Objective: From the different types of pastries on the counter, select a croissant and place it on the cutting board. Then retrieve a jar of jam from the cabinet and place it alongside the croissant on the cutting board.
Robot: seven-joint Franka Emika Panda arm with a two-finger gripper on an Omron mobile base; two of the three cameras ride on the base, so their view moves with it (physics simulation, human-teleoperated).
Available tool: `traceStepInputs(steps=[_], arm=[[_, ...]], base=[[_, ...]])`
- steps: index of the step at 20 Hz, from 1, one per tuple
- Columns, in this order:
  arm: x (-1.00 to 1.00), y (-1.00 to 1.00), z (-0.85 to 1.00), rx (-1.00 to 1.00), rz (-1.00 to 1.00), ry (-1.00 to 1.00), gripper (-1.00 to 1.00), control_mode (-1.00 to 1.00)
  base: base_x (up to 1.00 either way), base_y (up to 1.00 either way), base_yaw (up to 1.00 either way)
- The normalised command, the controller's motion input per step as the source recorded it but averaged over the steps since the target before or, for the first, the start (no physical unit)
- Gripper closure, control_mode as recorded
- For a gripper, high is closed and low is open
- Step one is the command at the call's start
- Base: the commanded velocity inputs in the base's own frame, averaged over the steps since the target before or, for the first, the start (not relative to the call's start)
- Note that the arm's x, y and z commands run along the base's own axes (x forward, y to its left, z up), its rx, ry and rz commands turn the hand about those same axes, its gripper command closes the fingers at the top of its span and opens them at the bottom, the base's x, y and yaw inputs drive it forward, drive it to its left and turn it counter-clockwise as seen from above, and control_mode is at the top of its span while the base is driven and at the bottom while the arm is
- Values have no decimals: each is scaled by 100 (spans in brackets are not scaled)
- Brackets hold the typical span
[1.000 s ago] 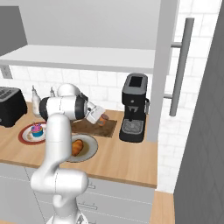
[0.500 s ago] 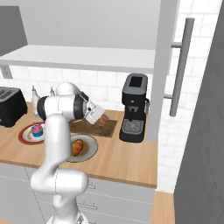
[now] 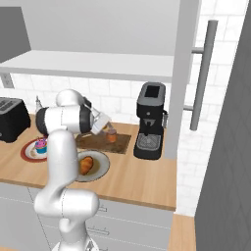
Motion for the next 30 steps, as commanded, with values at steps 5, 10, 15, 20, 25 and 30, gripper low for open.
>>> traceStepInputs(steps=[5, 10, 15, 20, 25, 30], arm=[[-5, 35, 22, -5, -6, -25, -100, -100], [-69, 16, 39, 13, -4, -5, -100, -100], [-98, 38, -57, 13, -10, -8, -100, -100], [-98, 0, -25, 17, -17, -17, -100, -100], [-100, 2, 0, 15, -24, -29, -100, -100], [-76, 22, 4, 8, -37, -38, -100, -100]], base=[[0, 0, 0], [0, 0, 0], [0, 0, 0], [0, 0, 0], [0, 0, 0], [0, 0, 0]])
